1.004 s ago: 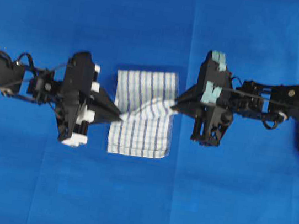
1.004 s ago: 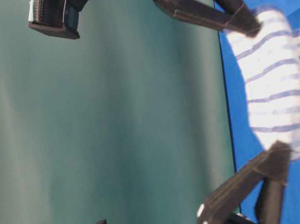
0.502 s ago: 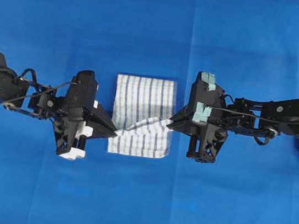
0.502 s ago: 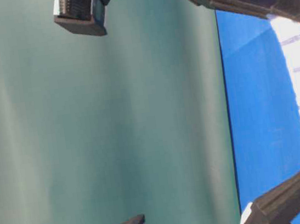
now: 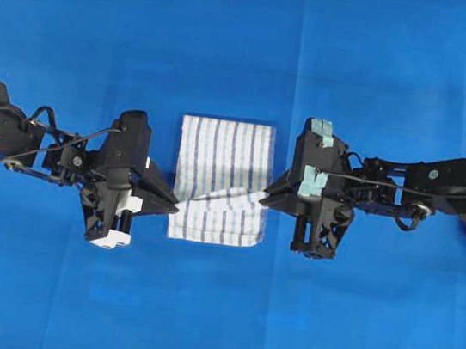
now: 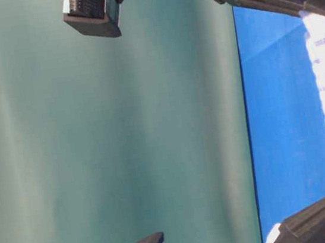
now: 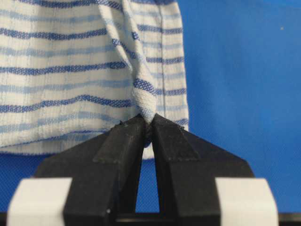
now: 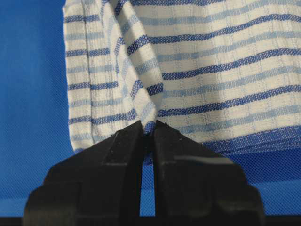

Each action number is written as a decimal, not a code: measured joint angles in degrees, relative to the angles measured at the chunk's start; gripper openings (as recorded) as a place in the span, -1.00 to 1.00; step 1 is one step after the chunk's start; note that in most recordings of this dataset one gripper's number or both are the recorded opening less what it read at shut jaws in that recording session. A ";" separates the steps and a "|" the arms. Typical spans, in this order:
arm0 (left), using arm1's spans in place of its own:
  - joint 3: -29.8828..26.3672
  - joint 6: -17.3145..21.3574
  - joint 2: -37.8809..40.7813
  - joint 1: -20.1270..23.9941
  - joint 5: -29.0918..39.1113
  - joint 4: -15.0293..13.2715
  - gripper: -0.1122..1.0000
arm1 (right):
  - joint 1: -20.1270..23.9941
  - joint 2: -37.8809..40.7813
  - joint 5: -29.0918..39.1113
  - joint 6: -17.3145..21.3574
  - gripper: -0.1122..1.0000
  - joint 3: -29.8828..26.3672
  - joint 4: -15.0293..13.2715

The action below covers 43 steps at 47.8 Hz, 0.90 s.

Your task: Fold the blue towel.

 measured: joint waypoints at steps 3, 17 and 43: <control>0.00 0.00 0.00 0.09 0.70 0.00 -0.57 | 0.00 0.00 0.00 0.00 -0.36 -0.09 0.00; 0.26 0.88 -2.90 0.62 5.36 0.00 0.64 | 0.00 -0.26 0.79 -0.09 0.76 -0.09 0.09; 6.59 3.60 -27.69 4.04 15.91 0.62 0.49 | -3.78 -21.71 8.17 -2.64 0.70 2.90 -4.57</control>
